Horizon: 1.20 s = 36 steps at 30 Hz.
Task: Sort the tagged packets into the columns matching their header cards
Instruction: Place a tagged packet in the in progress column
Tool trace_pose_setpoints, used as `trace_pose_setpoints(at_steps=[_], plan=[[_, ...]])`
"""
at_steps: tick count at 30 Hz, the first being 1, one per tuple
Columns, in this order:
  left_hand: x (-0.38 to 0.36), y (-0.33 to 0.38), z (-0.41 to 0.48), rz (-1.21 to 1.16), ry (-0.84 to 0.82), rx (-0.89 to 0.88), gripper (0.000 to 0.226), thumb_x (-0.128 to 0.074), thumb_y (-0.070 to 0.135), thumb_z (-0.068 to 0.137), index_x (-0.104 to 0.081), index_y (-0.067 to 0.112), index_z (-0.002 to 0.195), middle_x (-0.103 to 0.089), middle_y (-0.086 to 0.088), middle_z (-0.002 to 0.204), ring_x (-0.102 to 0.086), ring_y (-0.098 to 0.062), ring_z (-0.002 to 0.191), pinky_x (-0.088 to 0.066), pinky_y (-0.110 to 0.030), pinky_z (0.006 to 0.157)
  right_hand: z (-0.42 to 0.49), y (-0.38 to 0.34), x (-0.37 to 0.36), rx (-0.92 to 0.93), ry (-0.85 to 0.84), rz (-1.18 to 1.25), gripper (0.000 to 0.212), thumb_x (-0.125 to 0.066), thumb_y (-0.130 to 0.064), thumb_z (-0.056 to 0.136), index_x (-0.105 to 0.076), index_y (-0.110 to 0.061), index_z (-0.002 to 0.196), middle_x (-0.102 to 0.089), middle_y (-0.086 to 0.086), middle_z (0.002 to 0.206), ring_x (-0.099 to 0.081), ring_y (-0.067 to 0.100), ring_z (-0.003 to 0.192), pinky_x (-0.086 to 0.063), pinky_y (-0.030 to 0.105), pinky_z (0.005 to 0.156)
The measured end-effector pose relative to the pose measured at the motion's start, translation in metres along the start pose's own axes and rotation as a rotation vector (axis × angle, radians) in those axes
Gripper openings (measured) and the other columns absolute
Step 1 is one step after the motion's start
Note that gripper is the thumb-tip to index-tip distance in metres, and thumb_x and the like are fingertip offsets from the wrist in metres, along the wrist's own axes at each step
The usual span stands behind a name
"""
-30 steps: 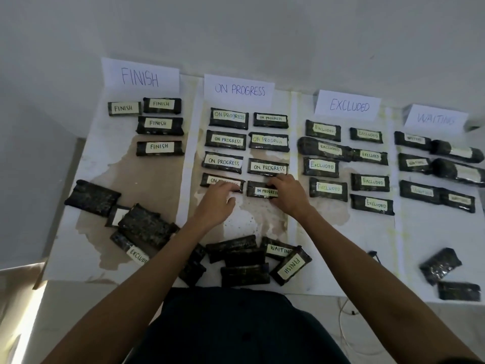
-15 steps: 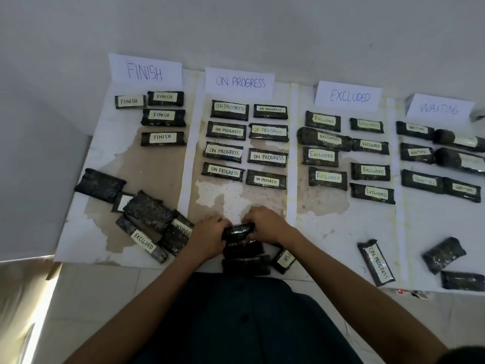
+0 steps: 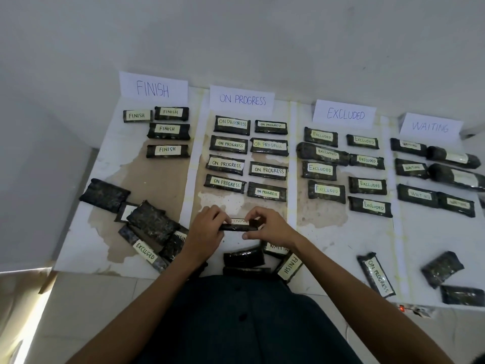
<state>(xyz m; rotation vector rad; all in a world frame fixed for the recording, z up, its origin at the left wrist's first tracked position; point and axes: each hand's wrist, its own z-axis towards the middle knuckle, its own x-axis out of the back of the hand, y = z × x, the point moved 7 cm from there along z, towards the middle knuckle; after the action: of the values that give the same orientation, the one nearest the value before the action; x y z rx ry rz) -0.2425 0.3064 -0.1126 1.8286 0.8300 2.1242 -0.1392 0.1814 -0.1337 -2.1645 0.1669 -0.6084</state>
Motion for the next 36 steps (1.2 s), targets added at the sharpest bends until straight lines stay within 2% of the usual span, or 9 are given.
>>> trace_pose_setpoints(at_steps=[4, 9, 14, 19, 22, 24, 27, 31, 36], plan=[[0.0, -0.009, 0.004, 0.003, -0.021, 0.076, 0.045, -0.07, 0.013, 0.063, -0.054, 0.017, 0.105, -0.054, -0.003, 0.104, -0.048, -0.02, 0.091, -0.045, -0.03, 0.074, -0.003, -0.006, 0.006, 0.03, 0.103, 0.047, 0.04, -0.088, -0.014, 0.058, -0.062, -0.027, 0.086, -0.066, 0.0, 0.094, -0.061, 0.02, 0.079, -0.055, 0.034, 0.071], [-0.006, -0.026, 0.007, -0.271, -0.113, 0.267, 0.056, -0.077, 0.029, 0.069, -0.053, 0.02, 0.118, -0.052, 0.003, 0.112, -0.047, -0.012, 0.102, -0.043, -0.027, 0.087, -0.003, -0.005, 0.015, 0.027, 0.16, 0.068, 0.042, -0.087, -0.012, 0.059, -0.061, -0.029, 0.086, -0.065, -0.004, 0.094, -0.057, 0.01, 0.074, -0.053, 0.028, 0.066], [-0.008, -0.027, 0.016, -0.421, -0.275, 0.308, 0.058, -0.084, 0.016, 0.062, -0.06, 0.018, 0.114, -0.051, -0.001, 0.107, -0.051, -0.014, 0.1, -0.045, -0.027, 0.087, -0.004, -0.005, 0.015, -0.014, 0.094, 0.089, 0.022, -0.079, -0.02, 0.074, -0.064, -0.021, 0.09, -0.064, -0.006, 0.084, -0.059, 0.007, 0.072, -0.048, 0.02, 0.063], [-0.003, -0.012, 0.03, -0.61, -0.195, 0.362, 0.07, -0.075, -0.001, 0.067, -0.048, 0.024, 0.127, -0.05, 0.003, 0.118, -0.058, -0.015, 0.099, -0.049, -0.015, 0.075, -0.006, -0.001, 0.009, -0.143, 0.004, 0.093, 0.034, -0.072, -0.009, 0.079, -0.057, -0.018, 0.107, -0.063, 0.002, 0.092, -0.062, 0.009, 0.068, -0.051, 0.02, 0.06], [-0.01, -0.005, 0.03, -0.802, -0.177, 0.583, 0.058, -0.067, 0.009, 0.082, -0.039, 0.02, 0.132, -0.053, 0.004, 0.117, -0.06, -0.009, 0.092, -0.053, -0.026, 0.075, -0.009, 0.002, 0.007, -0.209, 0.101, 0.254, 0.036, -0.072, -0.007, 0.079, -0.056, -0.012, 0.11, -0.062, 0.006, 0.095, -0.063, 0.012, 0.073, -0.053, 0.024, 0.06], [-0.022, 0.002, 0.027, -0.882, -0.267, 0.69, 0.042, -0.062, 0.016, 0.087, -0.045, 0.016, 0.126, -0.06, -0.004, 0.115, -0.061, -0.013, 0.093, -0.054, -0.03, 0.074, -0.011, 0.001, 0.004, -0.225, 0.151, 0.357, 0.036, -0.074, -0.008, 0.078, -0.056, -0.01, 0.11, -0.06, 0.009, 0.093, -0.066, 0.017, 0.075, -0.056, 0.027, 0.062], [-0.026, 0.011, 0.026, -0.863, -0.313, 0.678, 0.03, -0.058, 0.013, 0.089, -0.053, 0.013, 0.119, -0.066, -0.001, 0.101, -0.062, -0.007, 0.086, -0.048, -0.02, 0.066, -0.013, -0.003, -0.002, -0.226, 0.165, 0.393, 0.037, -0.075, -0.013, 0.077, -0.057, -0.008, 0.109, -0.061, 0.011, 0.093, -0.067, 0.02, 0.079, -0.059, 0.04, 0.074], [-0.012, 0.015, 0.036, -0.808, -0.31, 0.609, 0.032, -0.052, 0.011, 0.092, -0.055, 0.017, 0.123, -0.064, -0.004, 0.106, -0.061, -0.013, 0.088, -0.048, -0.022, 0.062, -0.021, -0.016, 0.018, -0.209, 0.322, 0.147, 0.061, -0.078, -0.024, 0.073, -0.046, -0.018, 0.124, -0.055, 0.004, 0.113, -0.06, 0.017, 0.094, -0.053, 0.033, 0.08], [0.007, 0.019, 0.052, -0.714, -0.395, 0.466, 0.038, -0.053, 0.013, 0.092, -0.053, 0.025, 0.128, -0.062, 0.0, 0.106, -0.059, -0.01, 0.078, -0.048, -0.016, 0.059, -0.036, -0.045, 0.049, 0.095, 0.516, -0.375, 0.084, -0.079, -0.02, 0.07, -0.034, -0.023, 0.141, -0.032, 0.002, 0.139, -0.038, 0.019, 0.123, -0.039, 0.033, 0.105]])
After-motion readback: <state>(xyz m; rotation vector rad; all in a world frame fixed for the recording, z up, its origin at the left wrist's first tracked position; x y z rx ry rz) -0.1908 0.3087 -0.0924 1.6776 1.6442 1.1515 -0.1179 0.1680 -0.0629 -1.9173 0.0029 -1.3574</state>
